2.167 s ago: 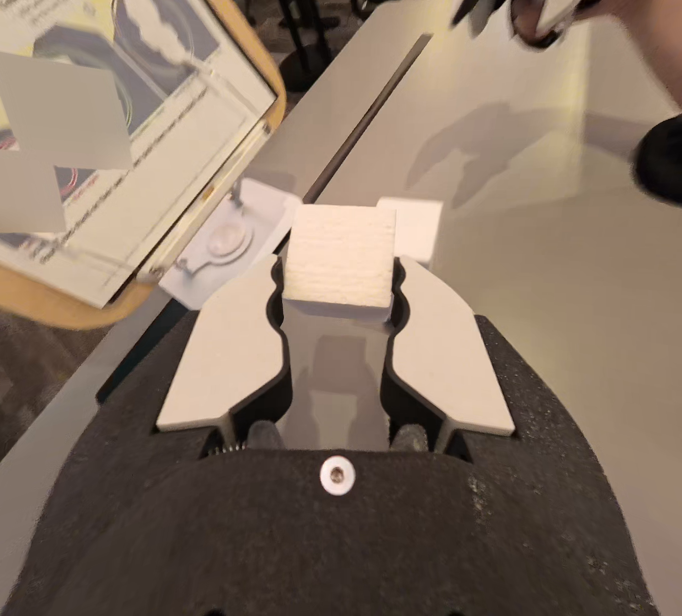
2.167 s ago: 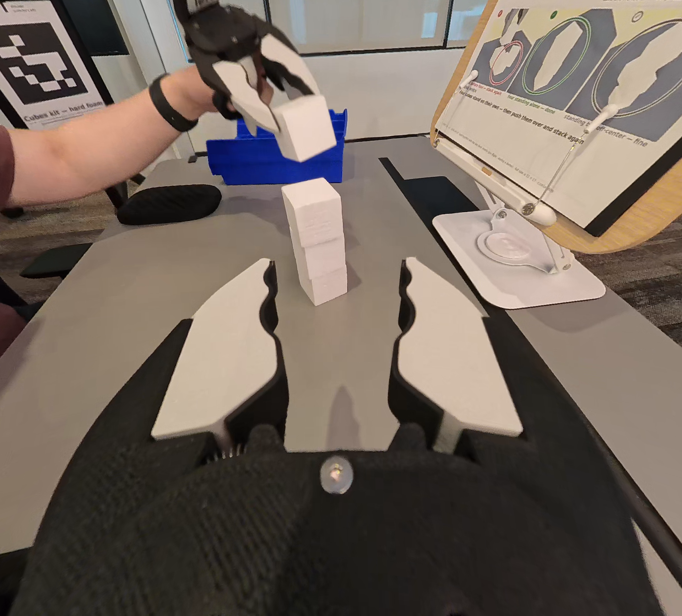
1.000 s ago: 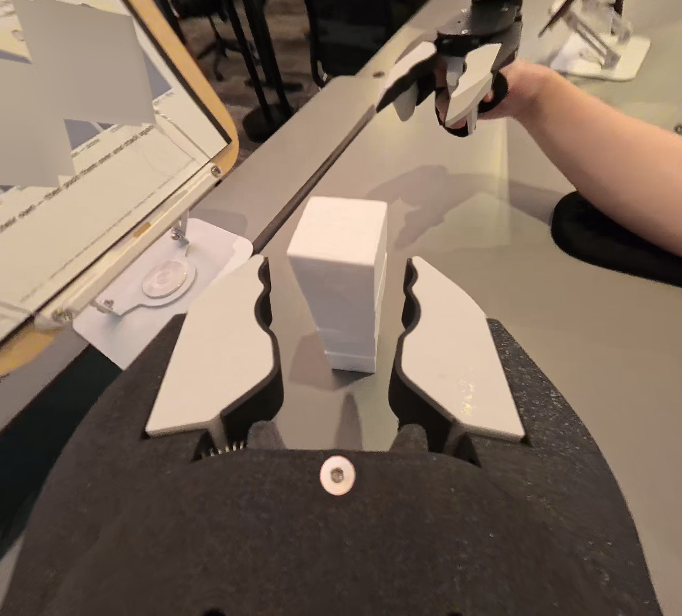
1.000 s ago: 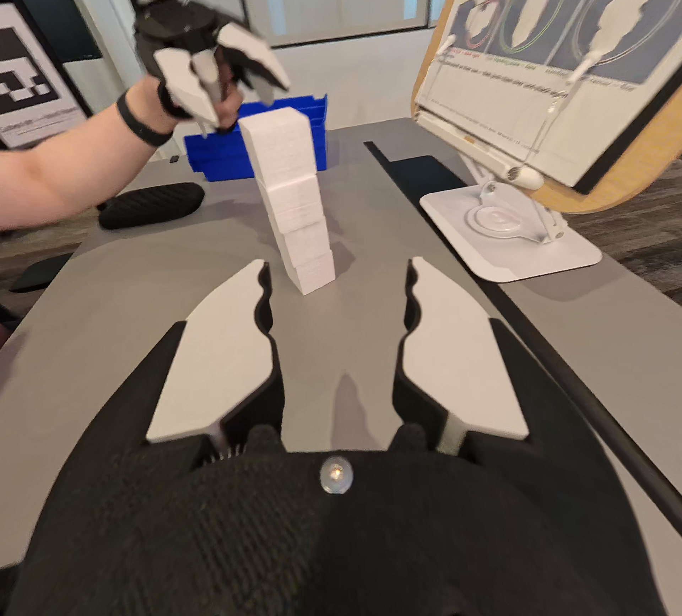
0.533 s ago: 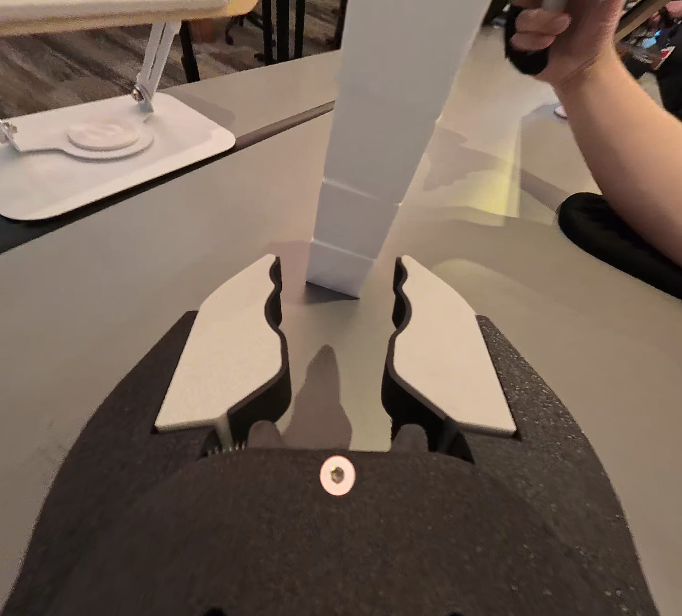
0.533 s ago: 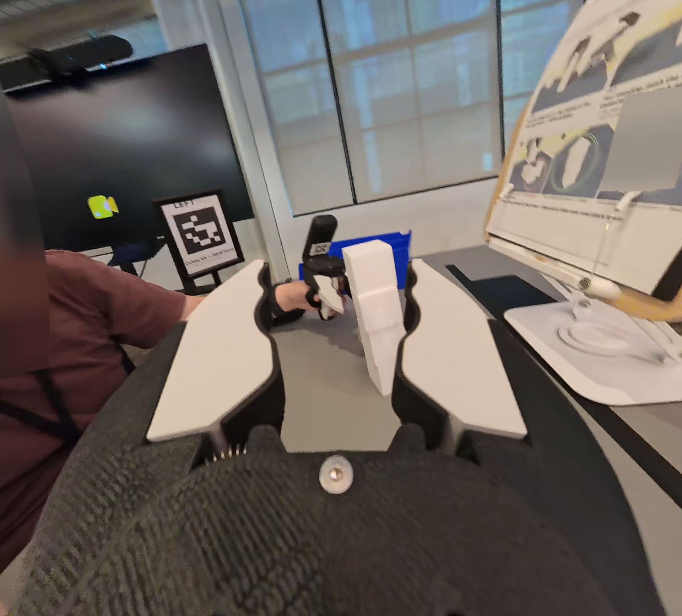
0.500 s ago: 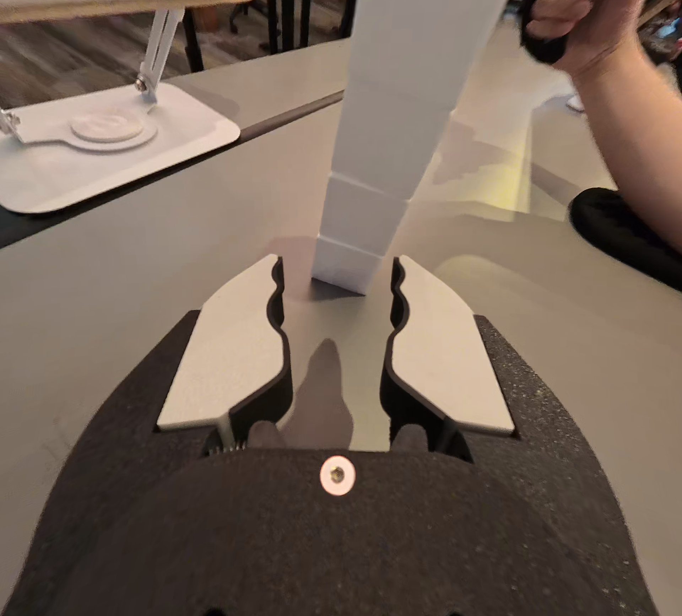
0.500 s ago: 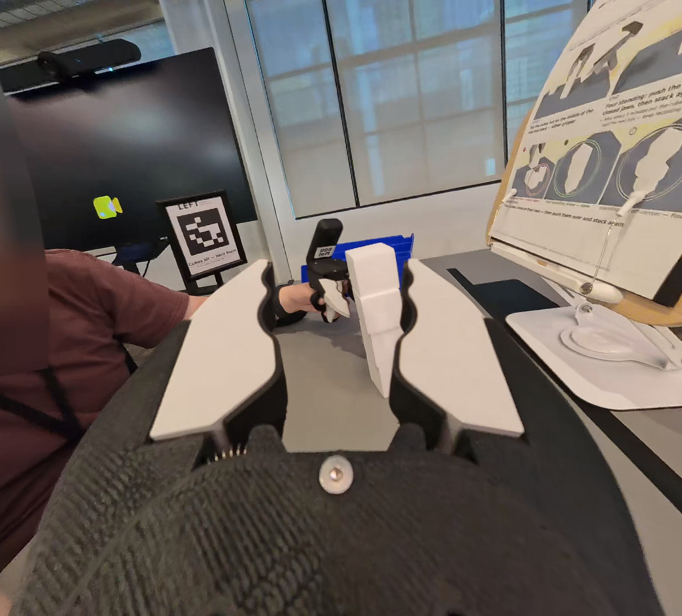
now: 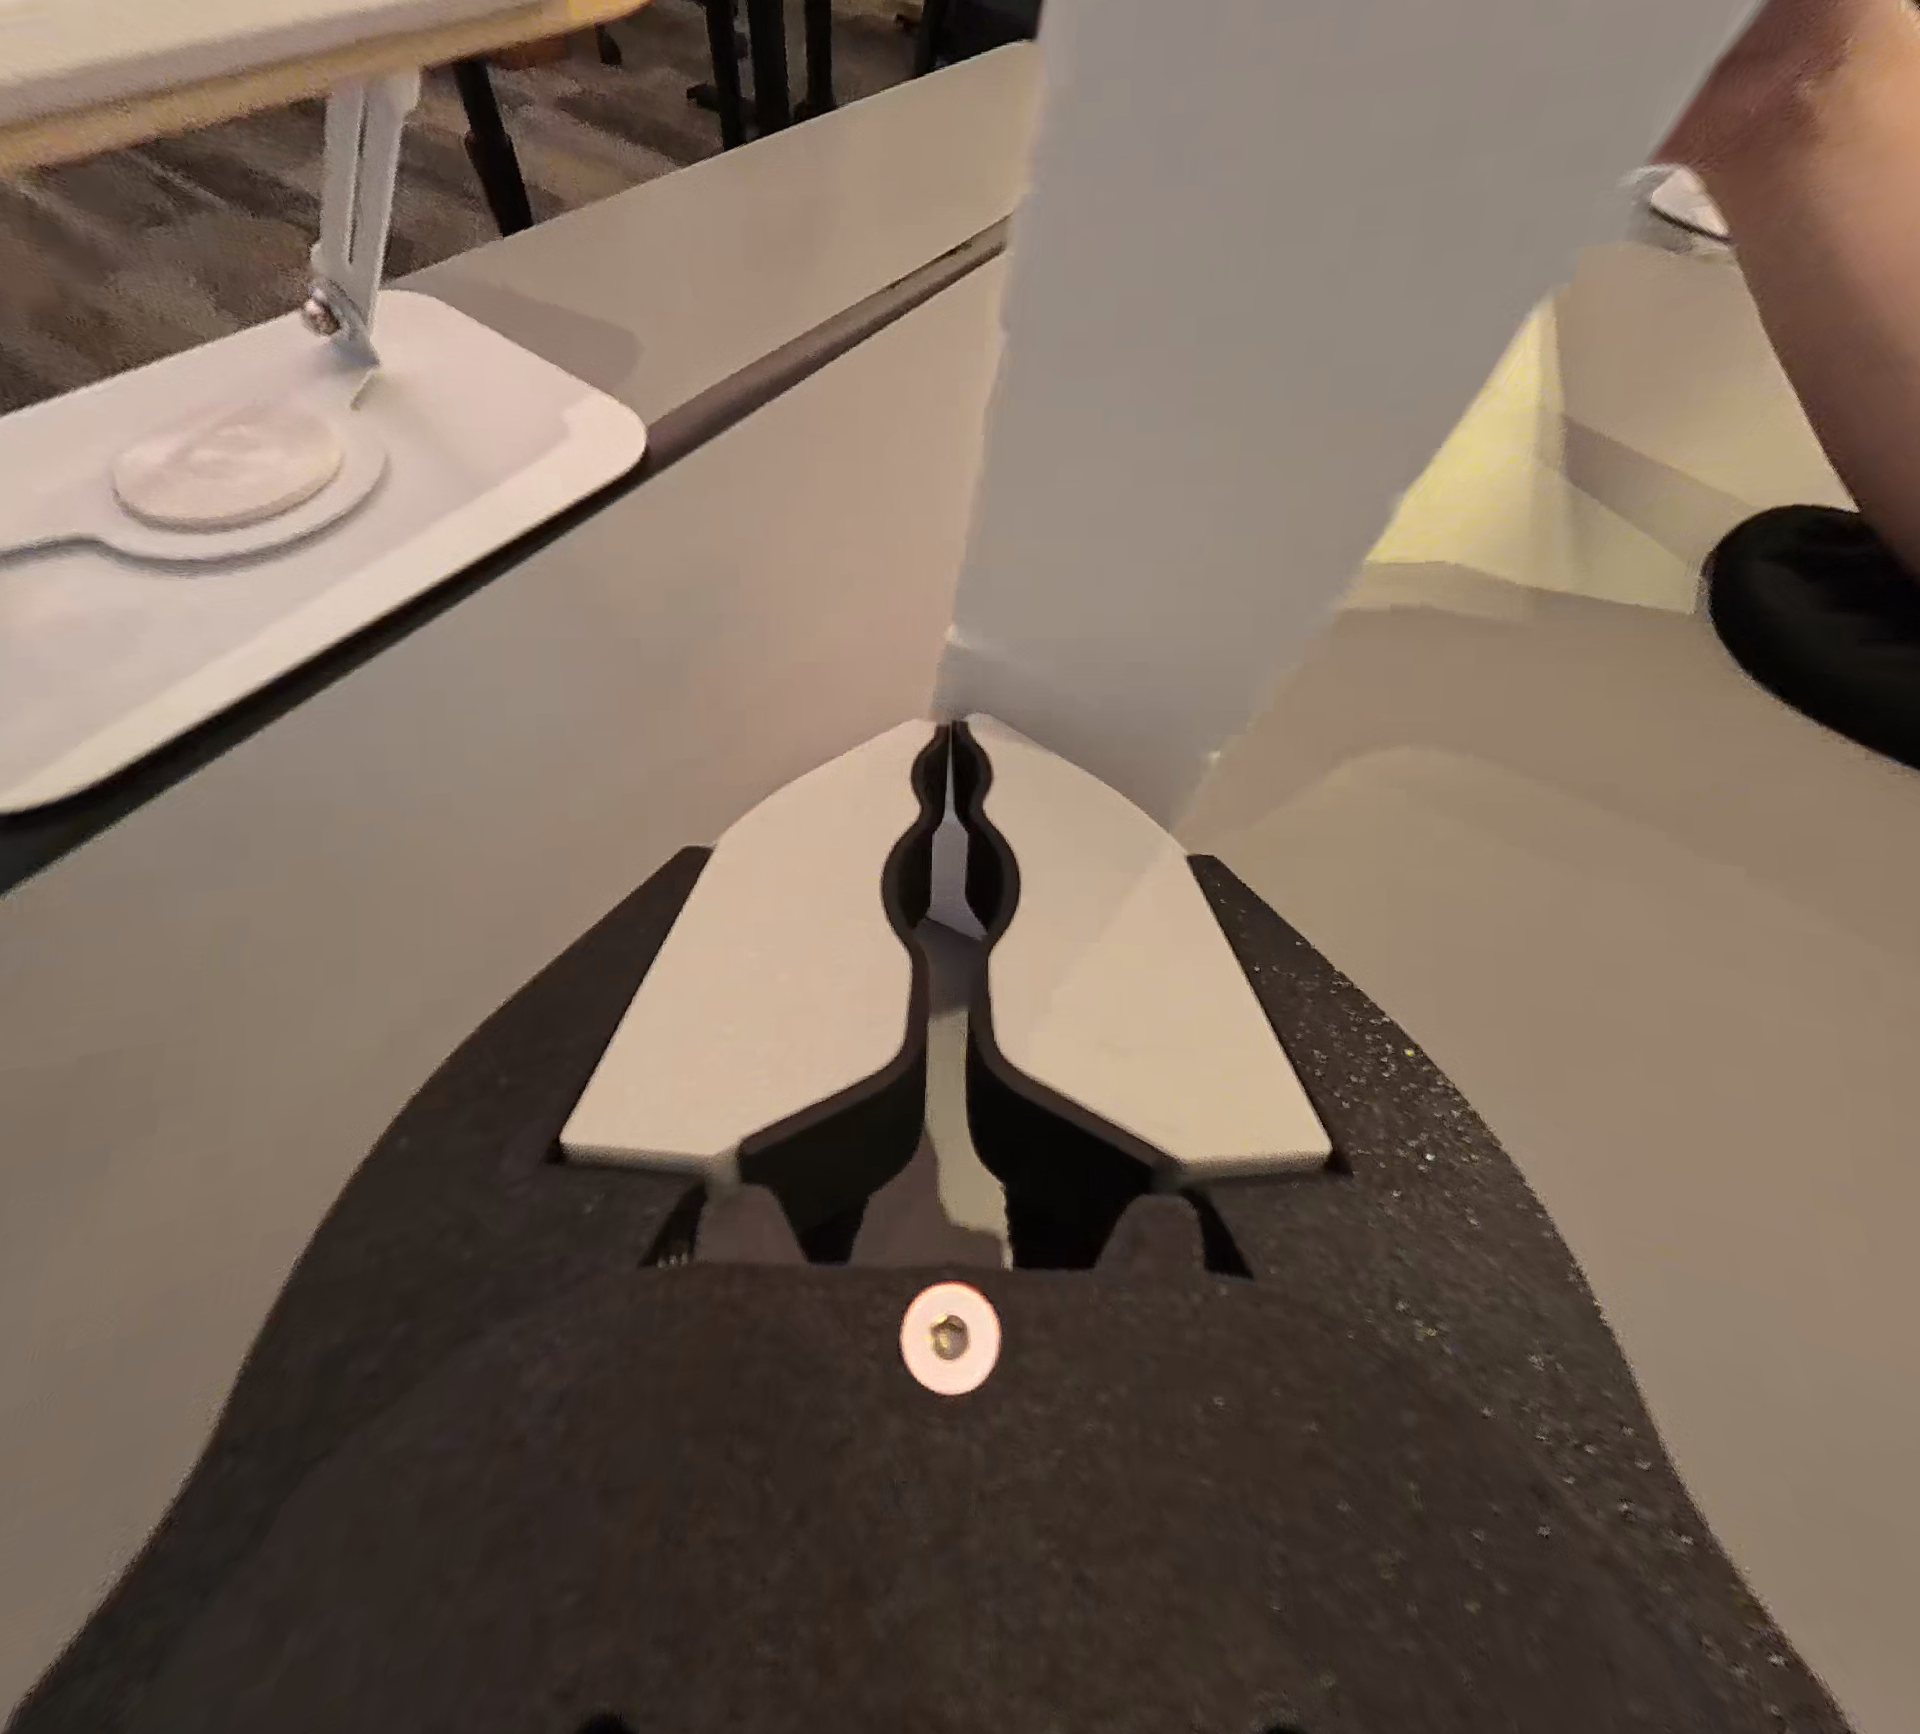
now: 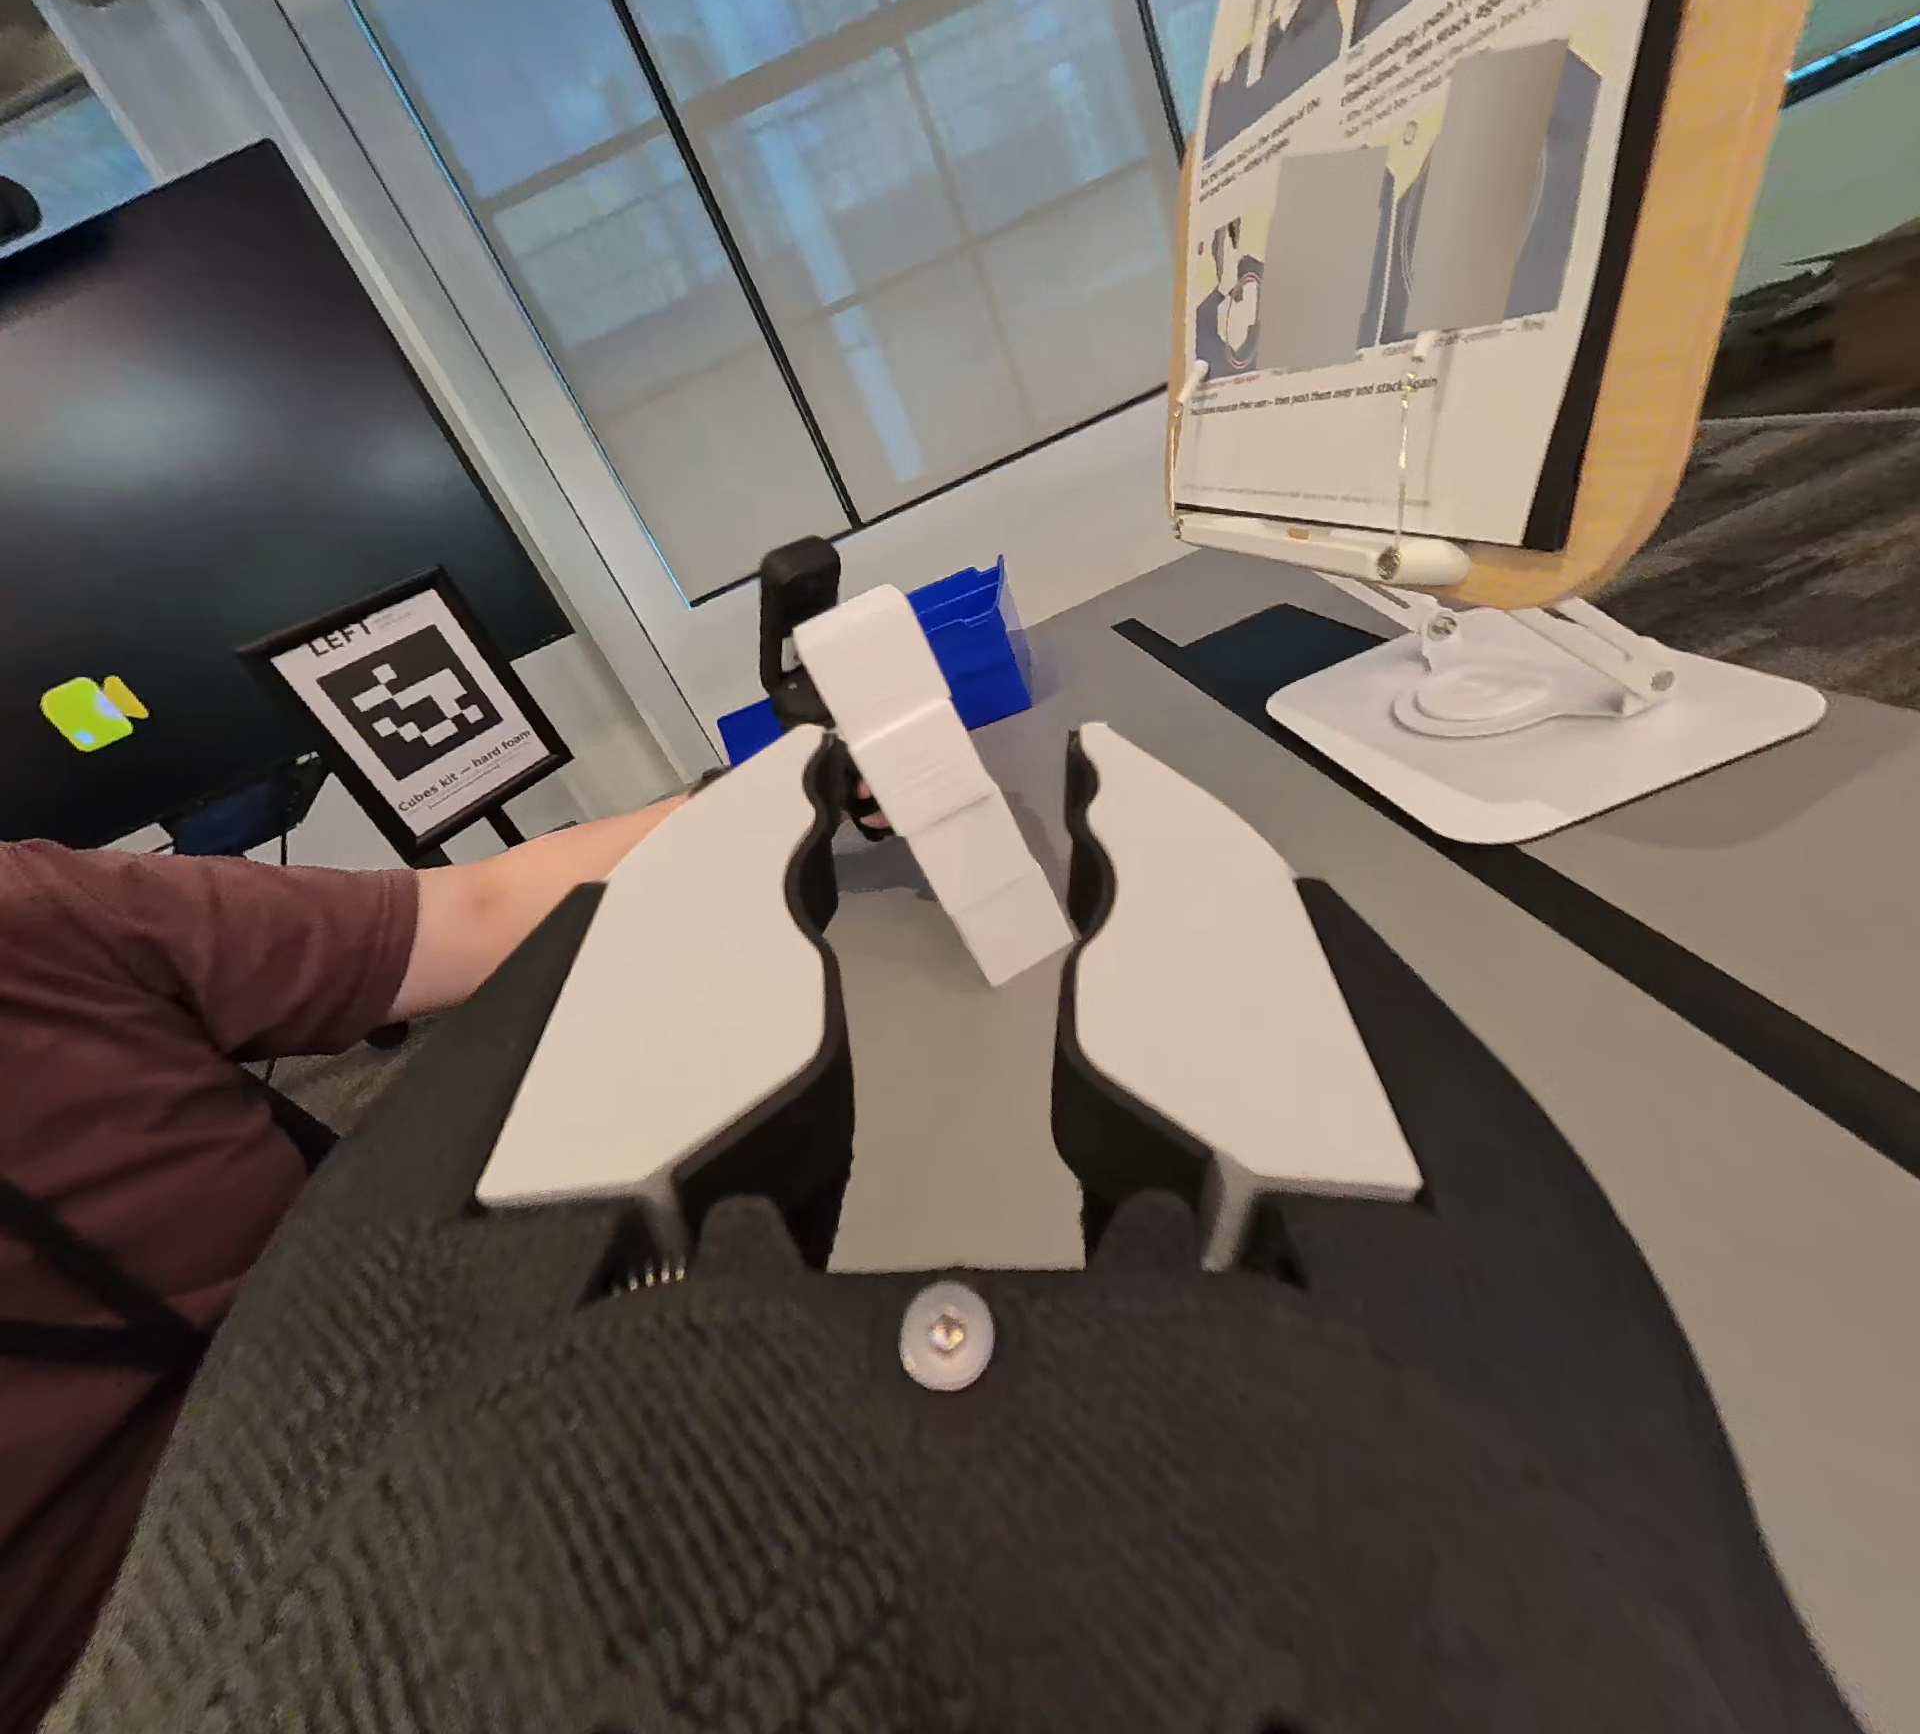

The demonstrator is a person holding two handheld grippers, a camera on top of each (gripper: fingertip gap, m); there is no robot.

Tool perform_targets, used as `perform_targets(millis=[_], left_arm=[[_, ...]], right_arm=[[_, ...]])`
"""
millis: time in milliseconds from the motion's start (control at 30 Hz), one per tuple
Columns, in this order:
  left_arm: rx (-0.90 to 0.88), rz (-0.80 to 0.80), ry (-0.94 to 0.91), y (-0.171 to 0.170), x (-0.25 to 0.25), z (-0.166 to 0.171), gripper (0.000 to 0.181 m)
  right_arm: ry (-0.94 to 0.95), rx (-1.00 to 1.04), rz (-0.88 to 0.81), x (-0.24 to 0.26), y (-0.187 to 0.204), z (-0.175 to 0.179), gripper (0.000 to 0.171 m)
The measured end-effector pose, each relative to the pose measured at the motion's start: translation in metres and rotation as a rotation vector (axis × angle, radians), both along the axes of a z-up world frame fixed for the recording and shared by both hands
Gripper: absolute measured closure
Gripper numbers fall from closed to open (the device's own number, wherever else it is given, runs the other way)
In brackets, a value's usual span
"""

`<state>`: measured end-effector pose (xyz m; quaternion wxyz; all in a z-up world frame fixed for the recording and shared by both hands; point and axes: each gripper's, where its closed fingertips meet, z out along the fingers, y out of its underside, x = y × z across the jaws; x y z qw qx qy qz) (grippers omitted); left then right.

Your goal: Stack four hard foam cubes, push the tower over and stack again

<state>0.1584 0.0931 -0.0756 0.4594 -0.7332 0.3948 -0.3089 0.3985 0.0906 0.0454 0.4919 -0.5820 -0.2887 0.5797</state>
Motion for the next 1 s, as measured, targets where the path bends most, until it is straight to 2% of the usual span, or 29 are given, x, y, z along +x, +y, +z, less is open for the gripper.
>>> perform_targets(millis=[333, 467, 600, 667, 800, 933, 1000], left_arm=[[0.072, -0.089, 0.03, -0.02, 0.055, 0.029, 0.173], [0.086, -0.094, 0.021, -0.025, 0.062, 0.033, 0.157], [0.06, -0.05, 0.033, -0.016, 0.048, 0.013, 0.117], [0.004, -0.091, 0.016, -0.019, 0.046, -0.002, 0.107], [-0.027, -0.126, 0.084, -0.018, 0.047, -0.033, 0.103], [0.015, -0.177, 0.137, -0.019, 0.061, -0.045, 0.102], [0.035, -0.164, 0.201, -0.013, 0.064, -0.053, 0.098]], right_arm=[[-0.085, 0.04, 0.001, -0.002, -0.009, 0.002, 0.128], [-0.228, 0.03, -0.07, 0.01, -0.011, -0.011, 0.118], [-0.444, 0.023, -0.198, 0.038, -0.011, -0.036, 0.102], [-0.514, 0.015, -0.214, 0.049, -0.015, -0.046, 0.095], [-0.565, -0.051, -0.289, 0.069, -0.012, -0.056, 0.089], [-0.82, -0.16, -0.519, 0.127, -0.001, -0.096, 0.085], [-0.917, -0.182, -0.544, 0.145, -0.007, -0.114, 0.086]])
